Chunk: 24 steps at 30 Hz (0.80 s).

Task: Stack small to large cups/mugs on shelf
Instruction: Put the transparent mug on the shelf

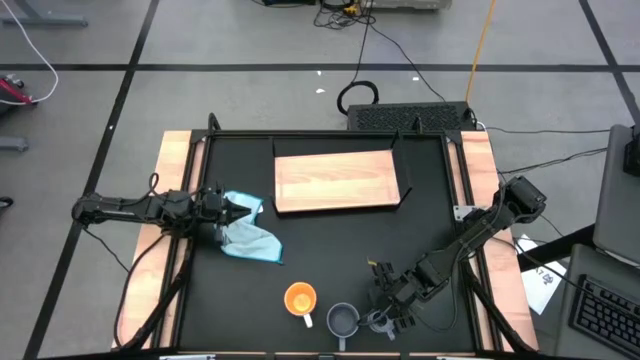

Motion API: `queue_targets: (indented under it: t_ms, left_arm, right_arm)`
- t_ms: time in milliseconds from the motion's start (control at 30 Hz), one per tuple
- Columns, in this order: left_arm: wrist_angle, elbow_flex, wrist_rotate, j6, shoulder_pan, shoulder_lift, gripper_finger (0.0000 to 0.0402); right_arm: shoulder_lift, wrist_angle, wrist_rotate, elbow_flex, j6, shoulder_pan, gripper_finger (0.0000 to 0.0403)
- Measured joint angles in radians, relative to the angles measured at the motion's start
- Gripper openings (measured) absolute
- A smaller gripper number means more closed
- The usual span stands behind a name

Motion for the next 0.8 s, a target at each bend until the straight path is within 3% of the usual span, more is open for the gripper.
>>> queue_targets:
  t_ms: [333,567,800]
  left_arm:
    - [0.0,0.0,0.0,0.0,0.0,0.0,0.0033]
    - [0.0,0.0,0.0,0.0,0.0,0.0,0.0033]
    - [0.0,0.0,0.0,0.0,0.0,0.0,0.0033]
  right_arm:
    - [0.0,-0.001,0.003,0.0,0.014,-0.011,0.0085]
    - [-0.004,-0.001,0.004,0.0,0.013,-0.032,0.001]
    - [-0.042,0.001,0.059,0.0,-0.005,-0.035,0.0003]
